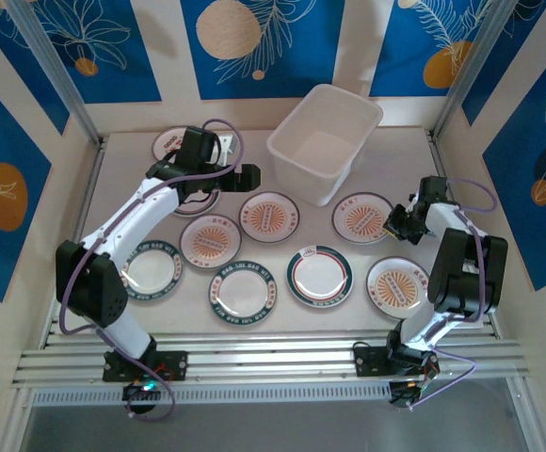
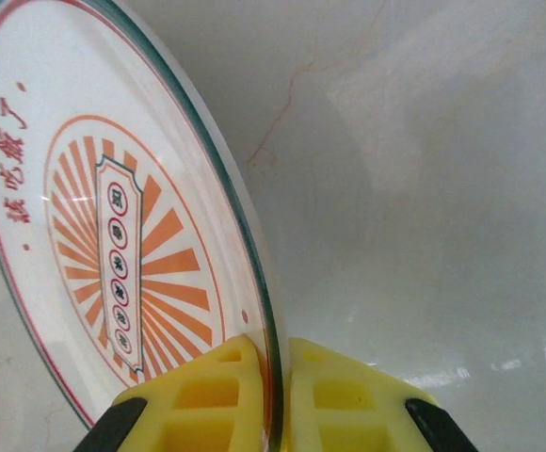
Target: Place the plates into the plastic bin on the countertop
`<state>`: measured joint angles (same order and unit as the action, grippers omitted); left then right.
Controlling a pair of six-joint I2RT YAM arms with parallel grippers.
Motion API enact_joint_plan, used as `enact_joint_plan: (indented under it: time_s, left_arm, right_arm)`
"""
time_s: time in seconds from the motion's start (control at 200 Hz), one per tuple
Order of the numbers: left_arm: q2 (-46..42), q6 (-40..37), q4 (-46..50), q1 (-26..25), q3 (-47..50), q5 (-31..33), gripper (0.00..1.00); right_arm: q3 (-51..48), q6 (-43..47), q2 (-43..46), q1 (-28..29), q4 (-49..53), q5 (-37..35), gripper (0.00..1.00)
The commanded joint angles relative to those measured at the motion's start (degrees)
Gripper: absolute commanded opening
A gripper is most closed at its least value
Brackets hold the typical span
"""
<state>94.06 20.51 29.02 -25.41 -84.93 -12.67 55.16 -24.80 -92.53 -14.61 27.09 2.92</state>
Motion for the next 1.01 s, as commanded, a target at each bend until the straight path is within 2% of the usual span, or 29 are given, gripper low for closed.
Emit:
enact_joint_plan:
  time_s: [0.0,0.235,0.575,0.76,1.0]
  left_arm:
    - [0.06,0.13,0.87,-0.60,-1.91,-1.81,1.00]
    - [1.43,0.49,0.77,-0.69,-4.33,-2.42,1.00]
    - [8.78,0.15,1.42,-1.13,-13.31,-4.04,1.00]
    - [16.44,-1.84,2.66,-1.13,-23.06,-3.29,1.00]
    - [29.57,-6.40,6.44,-0.87,-39.86,0.77,1.00]
  right_arm:
    - [-2.01,-0.35,3.29,-0.63,-0.19,-3.67,0.01]
    - [-4.82,-0.81,10.44,-2.65,-0.98,-1.68,0.00]
    - [-7.17,-3.09,20.81,-8.41,-0.15,5.08,0.00]
    - [-6.19,-4.69,27.22,-11.46,1.69,8.12,0.00]
    - [-2.92,-4.91,33.86,-13.83,5.78,10.59,0.00]
